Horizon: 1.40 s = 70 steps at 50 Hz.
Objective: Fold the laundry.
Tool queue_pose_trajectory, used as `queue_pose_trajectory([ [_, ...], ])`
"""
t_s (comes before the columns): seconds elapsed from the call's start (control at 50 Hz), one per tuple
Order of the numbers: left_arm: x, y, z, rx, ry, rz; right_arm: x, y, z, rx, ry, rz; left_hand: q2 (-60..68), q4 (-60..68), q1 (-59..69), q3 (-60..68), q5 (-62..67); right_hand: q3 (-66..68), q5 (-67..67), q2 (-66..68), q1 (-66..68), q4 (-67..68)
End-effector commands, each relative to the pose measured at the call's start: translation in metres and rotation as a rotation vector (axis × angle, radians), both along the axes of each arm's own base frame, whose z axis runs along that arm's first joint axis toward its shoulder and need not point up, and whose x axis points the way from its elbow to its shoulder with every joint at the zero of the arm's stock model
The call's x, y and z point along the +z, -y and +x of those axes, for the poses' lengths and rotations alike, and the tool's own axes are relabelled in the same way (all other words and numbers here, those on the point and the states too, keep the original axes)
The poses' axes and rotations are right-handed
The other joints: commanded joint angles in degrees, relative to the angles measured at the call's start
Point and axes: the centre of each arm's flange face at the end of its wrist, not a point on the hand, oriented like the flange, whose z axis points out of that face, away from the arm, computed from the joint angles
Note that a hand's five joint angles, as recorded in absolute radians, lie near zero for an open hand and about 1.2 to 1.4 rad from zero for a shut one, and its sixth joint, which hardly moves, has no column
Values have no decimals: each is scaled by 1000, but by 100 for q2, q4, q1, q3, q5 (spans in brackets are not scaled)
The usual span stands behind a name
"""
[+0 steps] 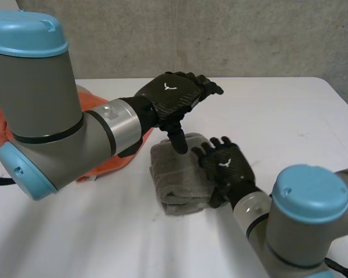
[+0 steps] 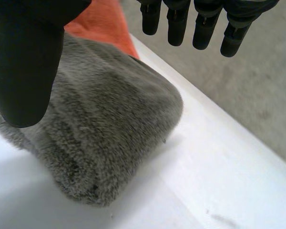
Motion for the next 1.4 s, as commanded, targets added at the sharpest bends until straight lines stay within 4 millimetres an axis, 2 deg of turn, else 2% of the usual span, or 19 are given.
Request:
queue_pose_trajectory([
  [0.02, -1, -6, -3, -18, 26, -35, -7, 18, -11, -94, 139, 192, -116, -182, 51, -232, -284, 125, 33, 183, 200, 130],
  [0.22, -3, -5, -2, -11, 32, -31, -27, 37, -6, -105, 182, 265, -116, -182, 51, -232, -284, 242, 150, 300, 317, 247],
  [0.28, -3, -6, -2, -12, 32, -31, -37, 41, -2, -99, 167, 283, -116, -182, 51, -232, -284, 1114, 1023, 1172, 1189, 1120],
  [0.32, -4, -6, -2, -10, 36, -29, -41, 43, -2, -107, 159, 292, -116, -182, 51, -232, -284, 2504, 2413, 2562, 2579, 2509],
  [0.34, -6, -5, -1, -8, 39, -24, -42, 46, -2, -114, 161, 293, -116, -182, 51, -232, -284, 6061, 5969, 6118, 6135, 6066],
  [0.38, -7, -6, 0, -9, 42, -22, -41, 51, -3, -126, 168, 281, -116, -182, 51, -232, -284, 6805, 6713, 6863, 6880, 6810],
  [0.54, -1, -4, 5, 8, 30, -32, -19, 106, -15, -208, 233, 131, -116, -182, 51, -232, -284, 6805, 6713, 6863, 6880, 6810],
  [0.62, 4, -1, 8, 18, 18, -47, -5, 156, -27, -277, 287, -9, -116, -182, 51, -232, -284, 6805, 6713, 6863, 6880, 6810],
  [0.7, 10, 2, 12, 32, 1, -57, -3, 213, -51, -412, 277, -101, -116, -182, 51, -232, -284, 6805, 6713, 6863, 6880, 6810],
  [0.76, 12, 3, 14, 39, -9, -58, -7, 241, -65, -481, 243, -144, -116, -182, 51, -232, -284, 6805, 6713, 6863, 6880, 6810],
  [0.78, 14, 4, 15, 43, -13, -57, -6, 261, -78, -528, 226, -184, -116, -182, 51, -232, -284, 6805, 6713, 6863, 6880, 6810],
  [0.86, 16, 4, 15, 46, -26, -57, -2, 305, -115, -621, 182, -272, -116, -182, 51, -232, -284, 6805, 6713, 6863, 6880, 6810],
  [1.02, 15, 3, 15, 46, -31, -53, -2, 352, -179, -724, 148, -358, -116, -182, 51, -232, -284, 6805, 6713, 6863, 6880, 6810],
  [1.16, 13, 3, 17, 49, -27, -47, -16, 361, -220, -750, 111, -333, -116, -182, 51, -232, -284, 6805, 6713, 6863, 6880, 6810],
  [1.18, 12, 3, 17, 48, -23, -46, -19, 361, -229, -768, 99, -326, -116, -182, 51, -232, -284, 5887, 5795, 5945, 5962, 5892],
  [1.22, 11, 3, 17, 49, -23, -41, -22, 361, -236, -782, 81, -316, -116, -182, 51, -232, -284, 1925, 1834, 1983, 2000, 1930],
  [1.24, 10, 4, 17, 49, -24, -43, -26, 361, -243, -795, 50, -307, -116, -182, 51, -232, -284, 942, 851, 1000, 1017, 947],
  [1.28, 10, 4, 17, 47, -23, -45, -28, 360, -250, -805, 19, -298, -116, -182, 51, -232, -284, -195, -287, -137, -120, -190],
  [1.4, 9, 3, 15, 43, -25, -44, -33, 354, -258, -793, -28, -236, -116, -182, 51, -232, -284, -195, -287, -137, -120, -190],
])
